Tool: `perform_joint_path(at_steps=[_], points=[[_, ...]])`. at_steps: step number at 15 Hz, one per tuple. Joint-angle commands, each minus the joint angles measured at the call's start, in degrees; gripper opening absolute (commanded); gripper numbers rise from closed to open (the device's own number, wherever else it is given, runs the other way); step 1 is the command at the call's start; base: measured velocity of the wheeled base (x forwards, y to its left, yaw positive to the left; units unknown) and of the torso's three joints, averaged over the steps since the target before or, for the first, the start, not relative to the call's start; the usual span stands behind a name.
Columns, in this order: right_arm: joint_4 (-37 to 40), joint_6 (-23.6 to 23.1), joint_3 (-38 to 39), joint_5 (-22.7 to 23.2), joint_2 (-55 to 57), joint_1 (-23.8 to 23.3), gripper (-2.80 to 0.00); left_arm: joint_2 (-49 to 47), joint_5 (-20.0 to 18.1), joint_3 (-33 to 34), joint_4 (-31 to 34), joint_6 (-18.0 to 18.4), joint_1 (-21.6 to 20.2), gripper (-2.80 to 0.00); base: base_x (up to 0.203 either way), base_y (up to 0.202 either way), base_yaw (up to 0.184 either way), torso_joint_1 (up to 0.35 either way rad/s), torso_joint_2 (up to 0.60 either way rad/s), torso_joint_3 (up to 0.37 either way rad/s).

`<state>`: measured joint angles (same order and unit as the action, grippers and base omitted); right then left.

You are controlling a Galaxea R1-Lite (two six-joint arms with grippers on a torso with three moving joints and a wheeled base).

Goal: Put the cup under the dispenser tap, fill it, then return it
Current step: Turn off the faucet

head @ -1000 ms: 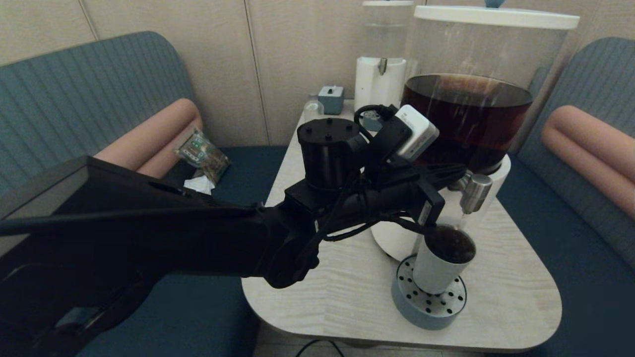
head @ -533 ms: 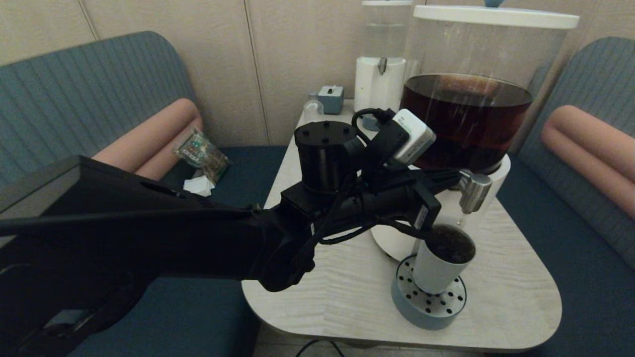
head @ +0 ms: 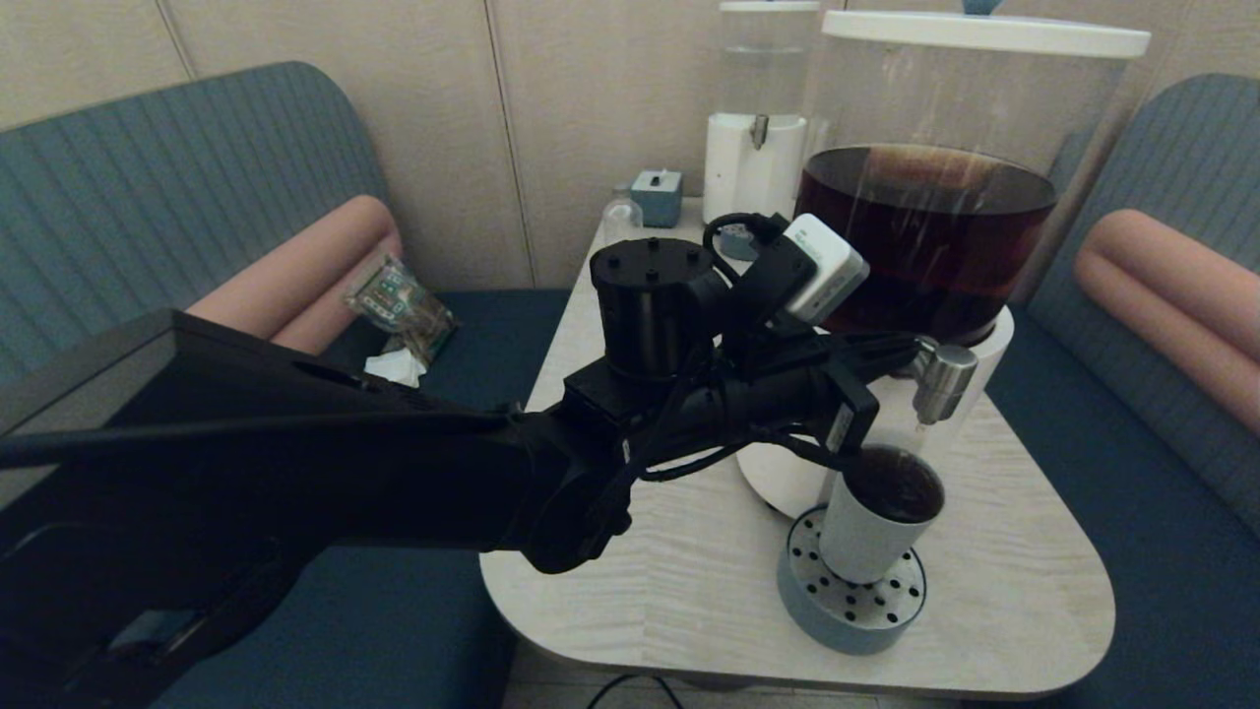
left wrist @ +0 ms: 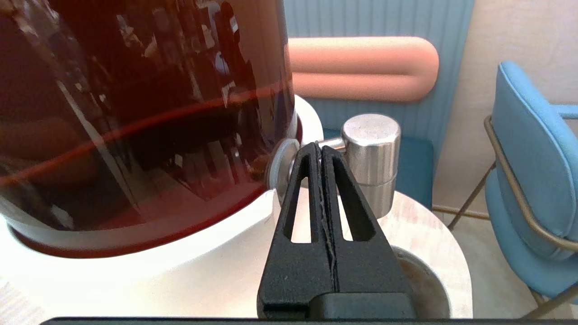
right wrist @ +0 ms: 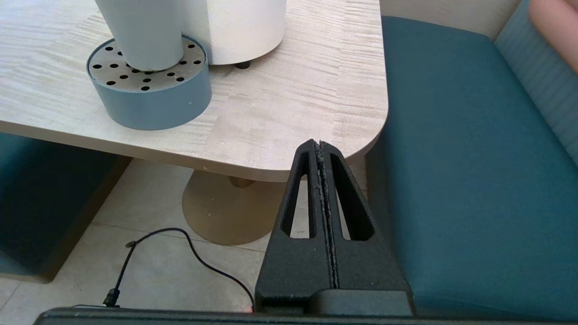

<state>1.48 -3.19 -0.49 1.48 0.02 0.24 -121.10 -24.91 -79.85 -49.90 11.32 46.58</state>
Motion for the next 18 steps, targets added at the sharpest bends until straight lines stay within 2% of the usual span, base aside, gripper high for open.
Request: perform_joint_path(at_steps=[1,11,16,18], points=[[0.0,-0.1,0.0,0.0,0.0,0.0,-2.80,-0.8,-0.1,-0.6,0.5,0.1,0.0,-2.80,0.000,0.000,0.000,0.000,0.00,0.000],[0.0,-0.1,0.0,0.0,0.0,0.0,-2.80,-3.4,0.1,-5.3,1.2,0.2,0.4,-2.80,0.000,0.000,0.000,0.000,0.00,0.000],[0.0,-0.1,0.0,0.0,0.0,0.0,-2.80,-1.7,0.3,-3.9,1.1,0.3,0.4,-2.80,0.000,0.000,0.000,0.000,0.00,0.000],[0.0,-0.1,0.0,0.0,0.0,0.0,-2.80,0.5,0.3,-1.2,1.1,0.3,0.1,-2.80,0.000,0.000,0.000,0.000,0.00,0.000]])
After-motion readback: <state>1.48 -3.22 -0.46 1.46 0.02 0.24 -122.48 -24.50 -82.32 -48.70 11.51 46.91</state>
